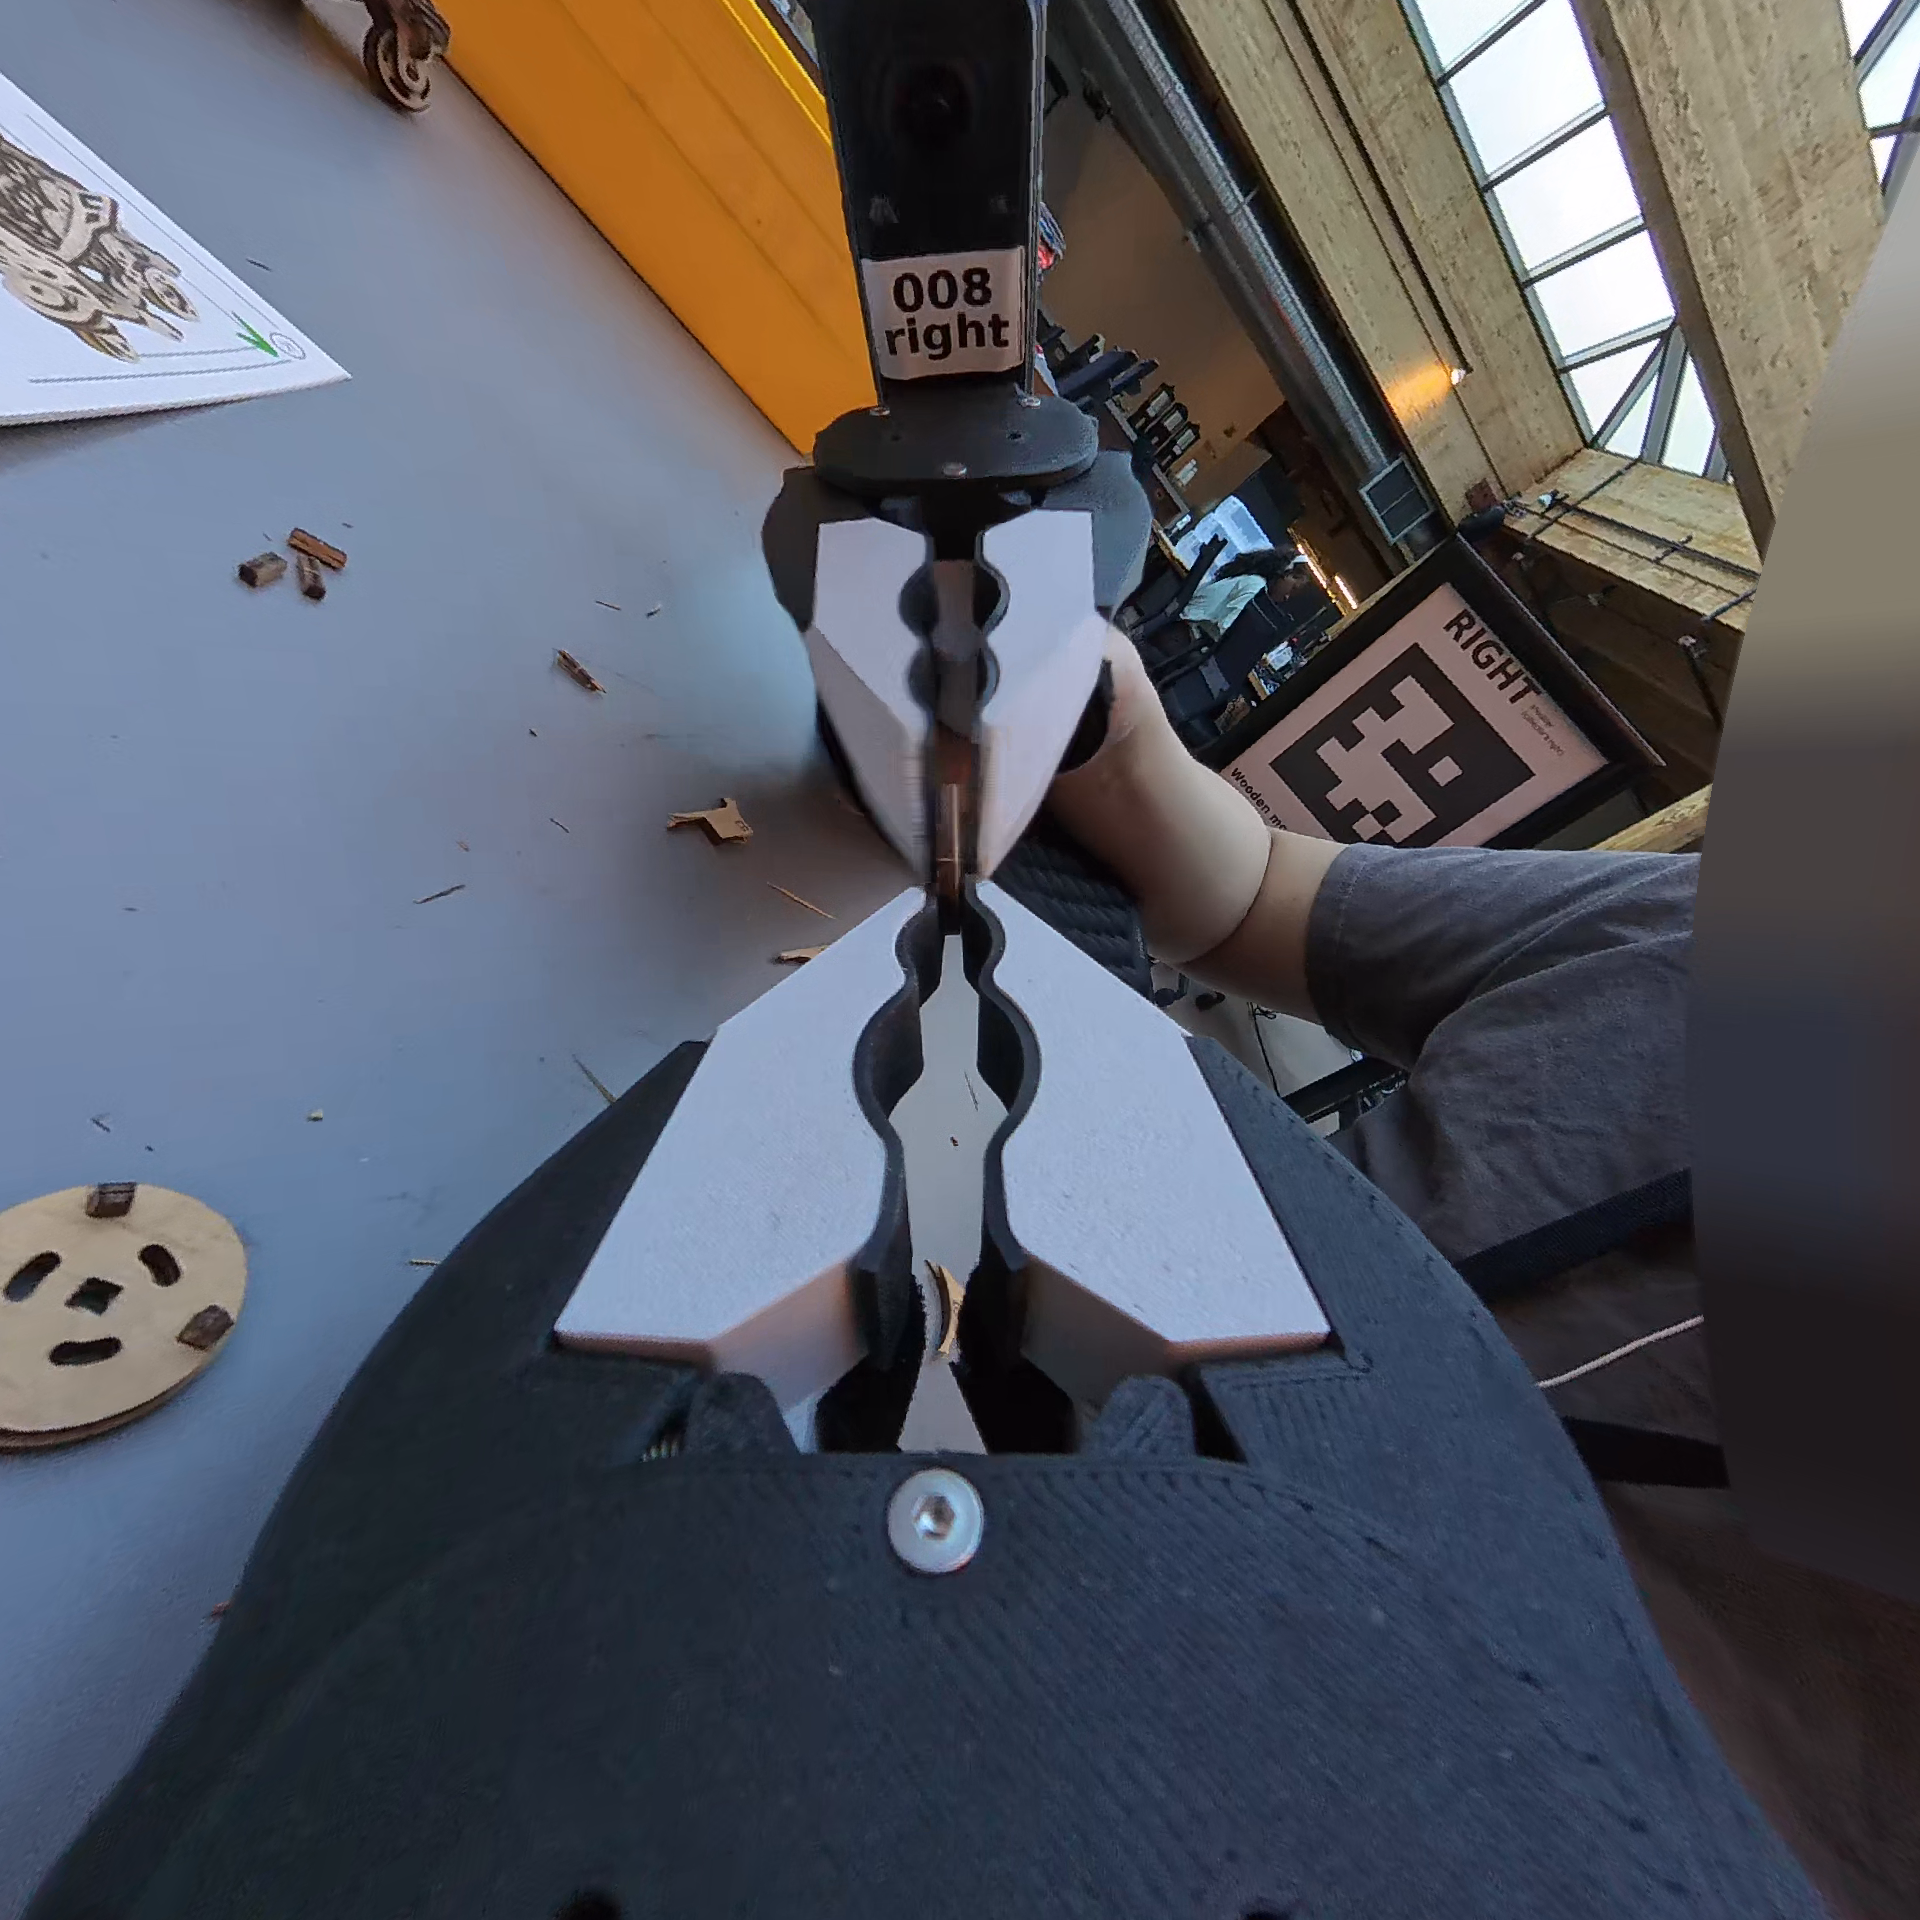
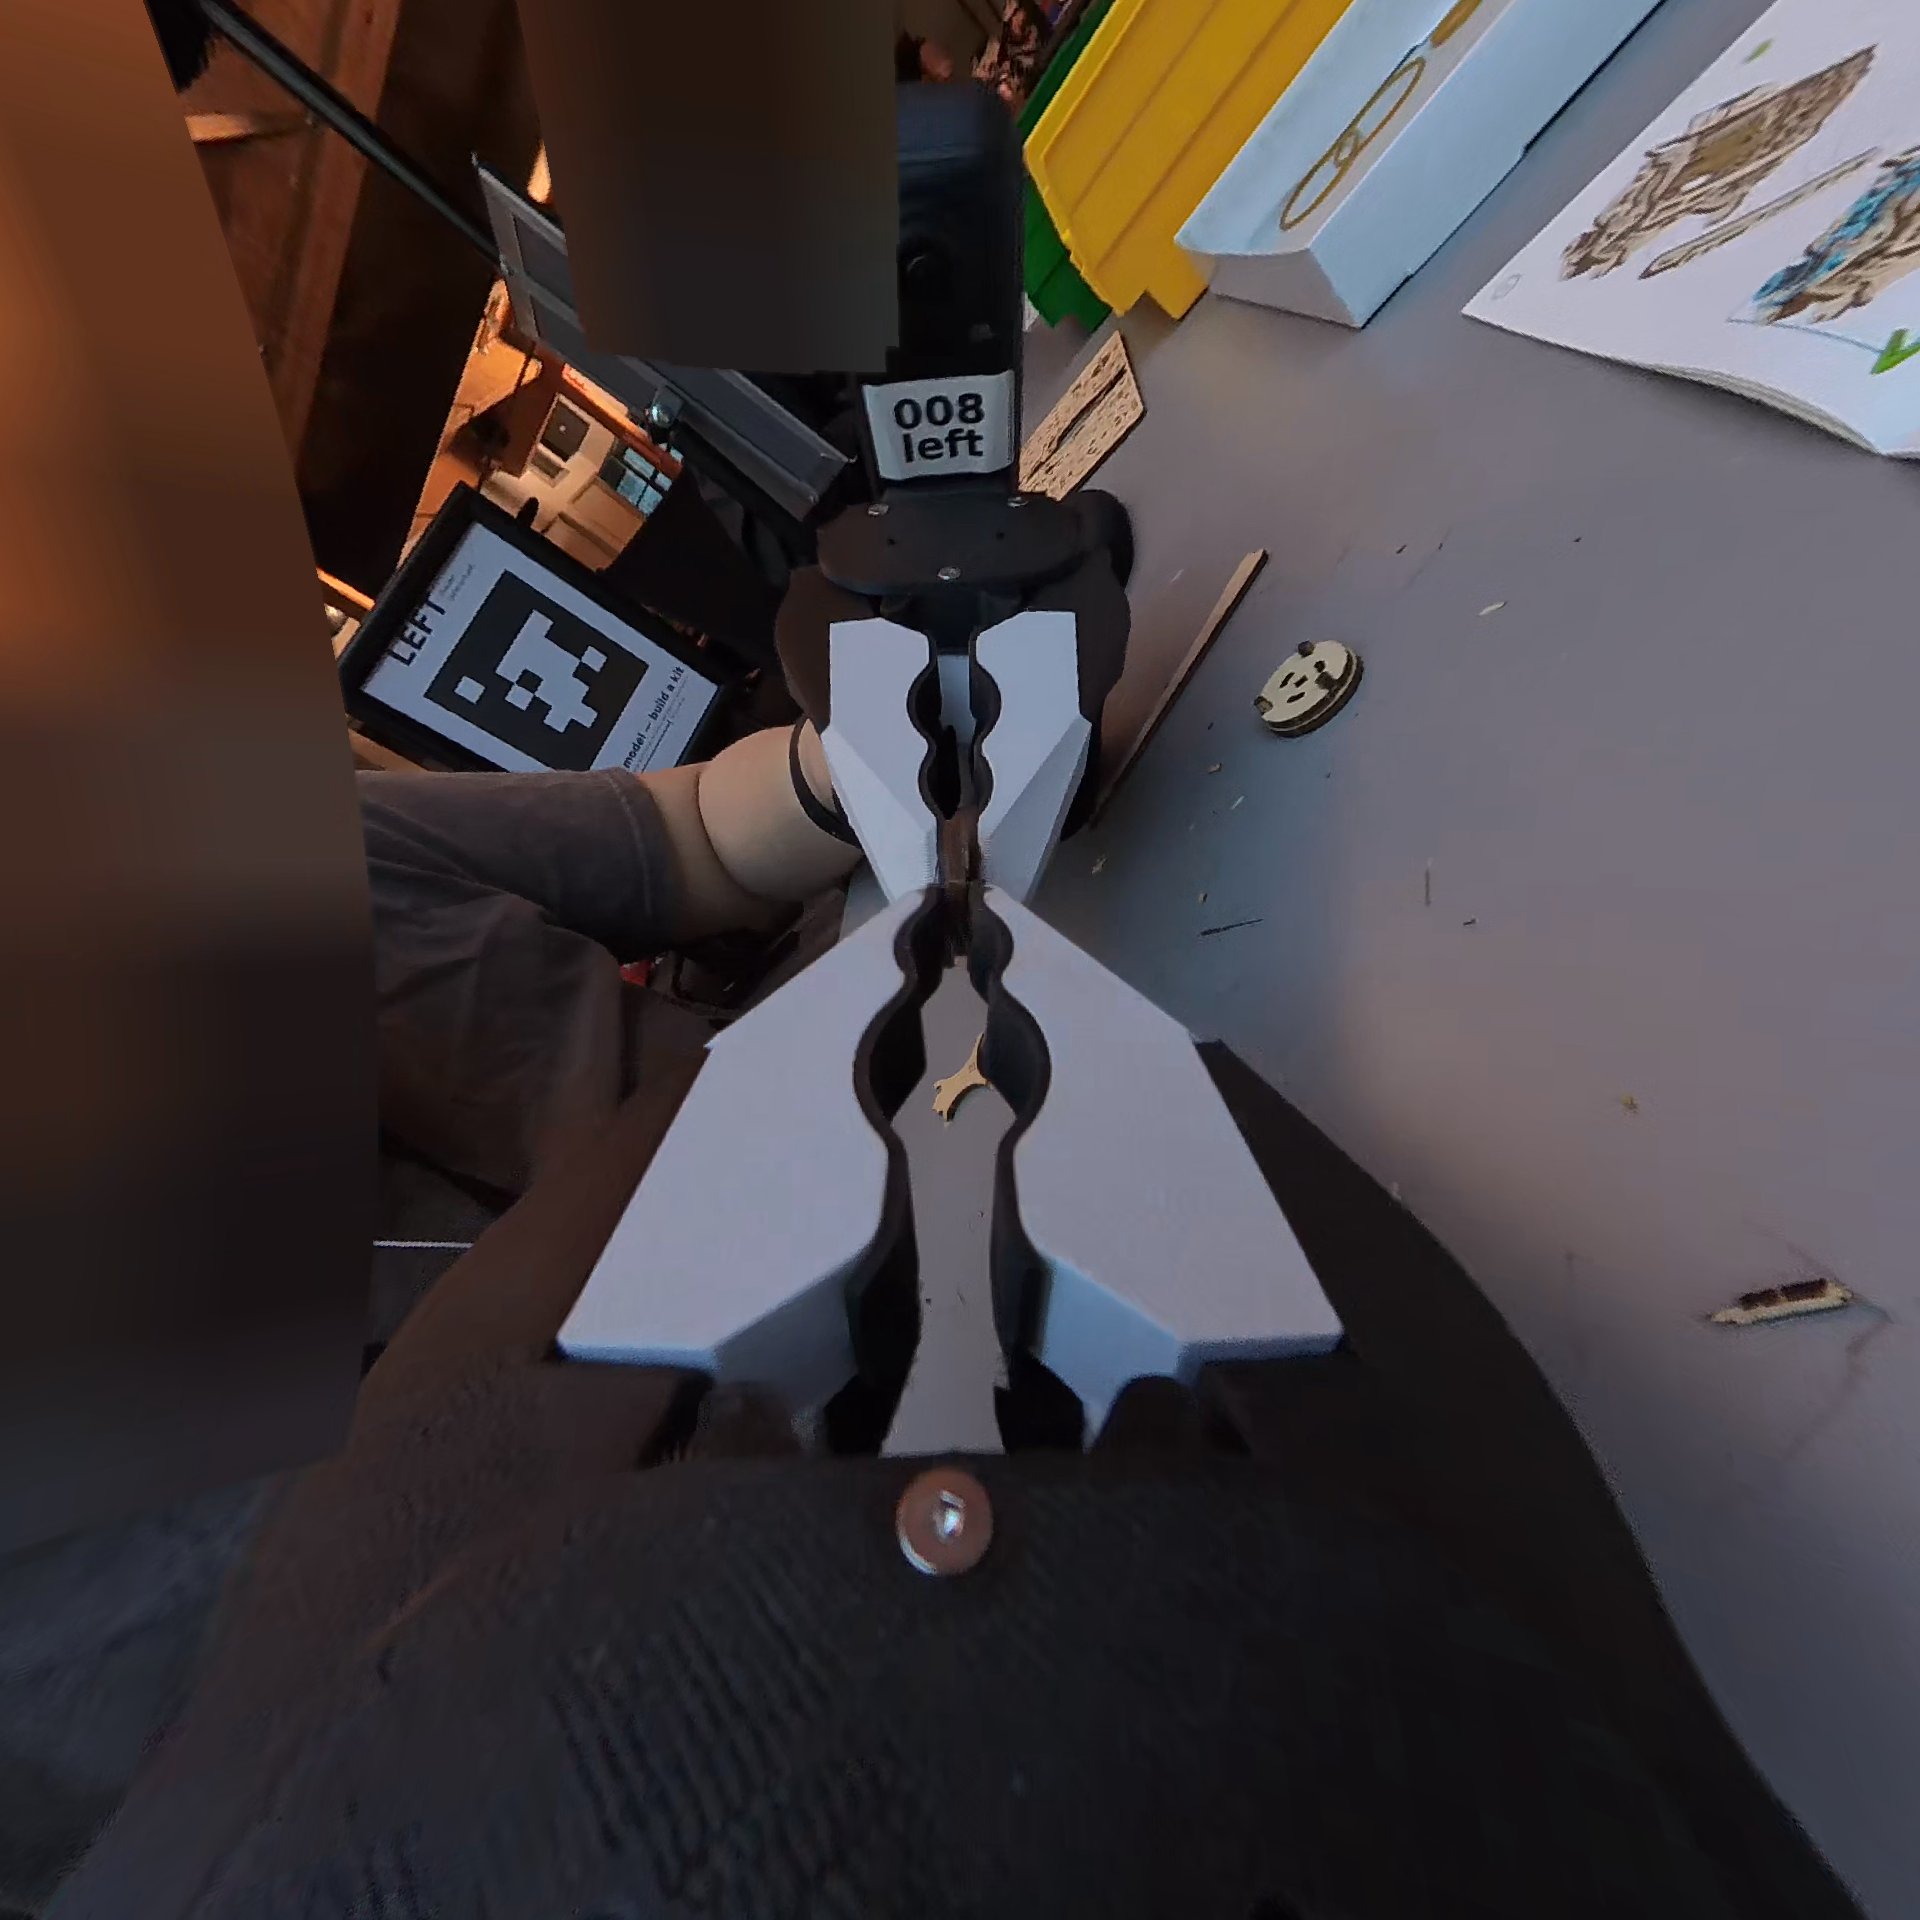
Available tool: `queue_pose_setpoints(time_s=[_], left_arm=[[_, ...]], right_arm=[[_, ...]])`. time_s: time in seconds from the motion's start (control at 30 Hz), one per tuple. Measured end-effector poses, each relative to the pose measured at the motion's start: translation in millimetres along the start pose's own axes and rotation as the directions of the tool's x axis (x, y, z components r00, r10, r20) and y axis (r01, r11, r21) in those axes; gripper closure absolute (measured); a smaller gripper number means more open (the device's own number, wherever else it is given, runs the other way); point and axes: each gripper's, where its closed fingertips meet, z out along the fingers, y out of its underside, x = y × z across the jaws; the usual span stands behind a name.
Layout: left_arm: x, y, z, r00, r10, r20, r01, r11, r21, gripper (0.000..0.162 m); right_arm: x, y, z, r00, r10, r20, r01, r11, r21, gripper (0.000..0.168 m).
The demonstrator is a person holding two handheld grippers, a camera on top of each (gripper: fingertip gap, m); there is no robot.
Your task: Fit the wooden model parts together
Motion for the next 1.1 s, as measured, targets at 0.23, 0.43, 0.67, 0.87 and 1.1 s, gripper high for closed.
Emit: queue_pose_setpoints(time_s=[0.23, 0.43, 0.67, 0.87, 1.1], left_arm=[[3.0, -9.6, -4.7, 1.000, 0.012, -0.014, -0.011, 0.997, 0.072, 0.161], [3.2, -10.9, -4.0, 1.000, 0.019, -0.010, -0.018, 0.997, 0.078, 0.162], [0.7, -13.1, -4.0, 1.000, 0.013, 0.003, -0.014, 0.995, 0.097, 0.161], [-2.4, -16.5, -4.9, 0.999, 0.027, 0.035, -0.031, 0.992, 0.121, 0.157], [-1.9, -20.6, -5.8, 0.995, 0.075, 0.065, -0.084, 0.986, 0.141, 0.160]], right_arm=[[1.6, -14.3, -10.4, 0.998, 0.064, 0.017, -0.065, 0.992, 0.109, 0.168], [2.6, -14.1, -9.3, 0.998, 0.055, 0.006, -0.055, 0.992, 0.110, 0.167], [3.2, -16.8, -8.9, 0.999, 0.030, -0.018, -0.027, 0.991, 0.132, 0.167], [3.7, -19.5, -10.2, 0.999, 0.031, -0.022, -0.028, 0.988, 0.151, 0.167], [2.0, -18.8, -7.3, 0.999, 0.033, -0.015, -0.030, 0.988, 0.150, 0.167]])
